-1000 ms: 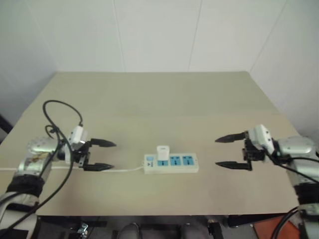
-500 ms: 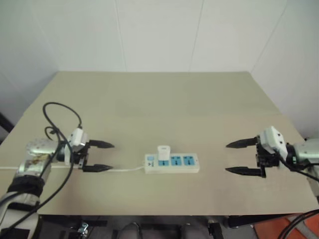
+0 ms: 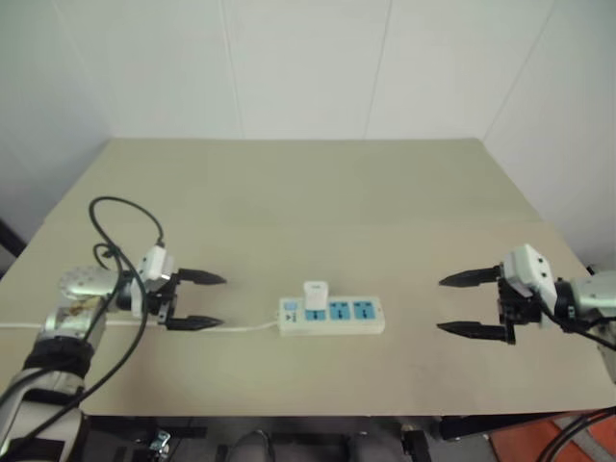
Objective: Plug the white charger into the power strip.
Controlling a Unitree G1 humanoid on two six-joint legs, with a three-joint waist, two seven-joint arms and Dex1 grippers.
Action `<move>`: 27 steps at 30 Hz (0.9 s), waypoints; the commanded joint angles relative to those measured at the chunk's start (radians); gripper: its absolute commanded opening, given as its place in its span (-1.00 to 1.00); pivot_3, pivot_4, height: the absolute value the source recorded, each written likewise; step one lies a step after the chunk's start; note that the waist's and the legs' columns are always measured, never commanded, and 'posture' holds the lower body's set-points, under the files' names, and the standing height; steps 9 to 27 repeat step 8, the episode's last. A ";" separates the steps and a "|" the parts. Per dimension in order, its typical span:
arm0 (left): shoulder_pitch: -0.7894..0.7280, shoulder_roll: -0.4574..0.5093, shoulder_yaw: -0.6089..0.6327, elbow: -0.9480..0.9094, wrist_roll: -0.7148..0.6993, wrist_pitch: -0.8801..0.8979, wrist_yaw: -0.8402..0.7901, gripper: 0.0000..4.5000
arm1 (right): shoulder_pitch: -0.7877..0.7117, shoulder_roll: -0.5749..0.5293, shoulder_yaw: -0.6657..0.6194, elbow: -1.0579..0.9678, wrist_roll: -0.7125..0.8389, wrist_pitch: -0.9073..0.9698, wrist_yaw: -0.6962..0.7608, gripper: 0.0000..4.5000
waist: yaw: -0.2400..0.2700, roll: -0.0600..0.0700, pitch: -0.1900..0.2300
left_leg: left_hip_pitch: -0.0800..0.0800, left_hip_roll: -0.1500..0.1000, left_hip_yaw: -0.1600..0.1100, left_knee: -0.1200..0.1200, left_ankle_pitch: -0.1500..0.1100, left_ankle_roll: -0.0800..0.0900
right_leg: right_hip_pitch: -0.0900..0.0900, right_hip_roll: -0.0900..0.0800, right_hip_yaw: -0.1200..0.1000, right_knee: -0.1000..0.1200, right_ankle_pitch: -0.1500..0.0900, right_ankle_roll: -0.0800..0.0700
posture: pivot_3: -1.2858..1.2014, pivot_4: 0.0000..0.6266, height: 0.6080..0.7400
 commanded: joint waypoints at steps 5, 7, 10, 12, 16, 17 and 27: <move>-0.003 -0.003 0.051 -0.040 0.001 0.021 -0.004 0.98 | -0.023 -0.011 -0.022 0.004 0.001 -0.004 -0.006 1.00 | 0.000 0.000 0.000 | 0.000 0.000 0.000 0.000 0.000 0.000 | 0.000 0.000 0.000 0.000 0.000 0.000 | 0.03 -0.52 1.00; 0.001 -0.005 0.057 -0.047 0.003 0.028 -0.004 0.98 | -0.032 -0.008 -0.017 0.012 -0.002 -0.006 -0.005 1.00 | 0.000 0.000 0.000 | 0.000 0.000 0.000 0.000 0.000 0.000 | 0.000 0.000 0.000 0.000 0.000 0.000 | 0.03 -0.52 1.00; 0.004 -0.006 0.061 -0.053 0.003 0.033 -0.004 0.98 | -0.035 -0.007 -0.015 0.014 -0.003 -0.006 -0.005 1.00 | 0.000 0.000 0.000 | 0.000 0.000 0.000 0.000 0.000 0.000 | 0.000 0.000 0.000 0.000 0.000 0.000 | 0.03 -0.52 1.00; 0.004 -0.006 0.061 -0.053 0.003 0.033 -0.004 0.98 | -0.035 -0.007 -0.015 0.014 -0.003 -0.006 -0.005 1.00 | 0.000 0.000 0.000 | 0.000 0.000 0.000 0.000 0.000 0.000 | 0.000 0.000 0.000 0.000 0.000 0.000 | 0.03 -0.52 1.00; 0.004 -0.006 0.061 -0.053 0.003 0.033 -0.004 0.98 | -0.035 -0.007 -0.015 0.014 -0.003 -0.006 -0.005 1.00 | 0.000 0.000 0.000 | 0.000 0.000 0.000 0.000 0.000 0.000 | 0.000 0.000 0.000 0.000 0.000 0.000 | 0.03 -0.52 1.00; 0.004 -0.006 0.061 -0.053 0.003 0.033 -0.004 0.98 | -0.035 -0.007 -0.015 0.014 -0.003 -0.006 -0.005 1.00 | 0.000 0.000 0.000 | 0.000 0.000 0.000 0.000 0.000 0.000 | 0.000 0.000 0.000 0.000 0.000 0.000 | 0.03 -0.52 1.00; 0.004 -0.006 0.061 -0.053 0.003 0.033 -0.004 0.98 | -0.035 -0.007 -0.015 0.014 -0.003 -0.006 -0.005 1.00 | 0.000 0.000 0.000 | 0.000 0.000 0.000 0.000 0.000 0.000 | 0.000 0.000 0.000 0.000 0.000 0.000 | 0.03 -0.52 1.00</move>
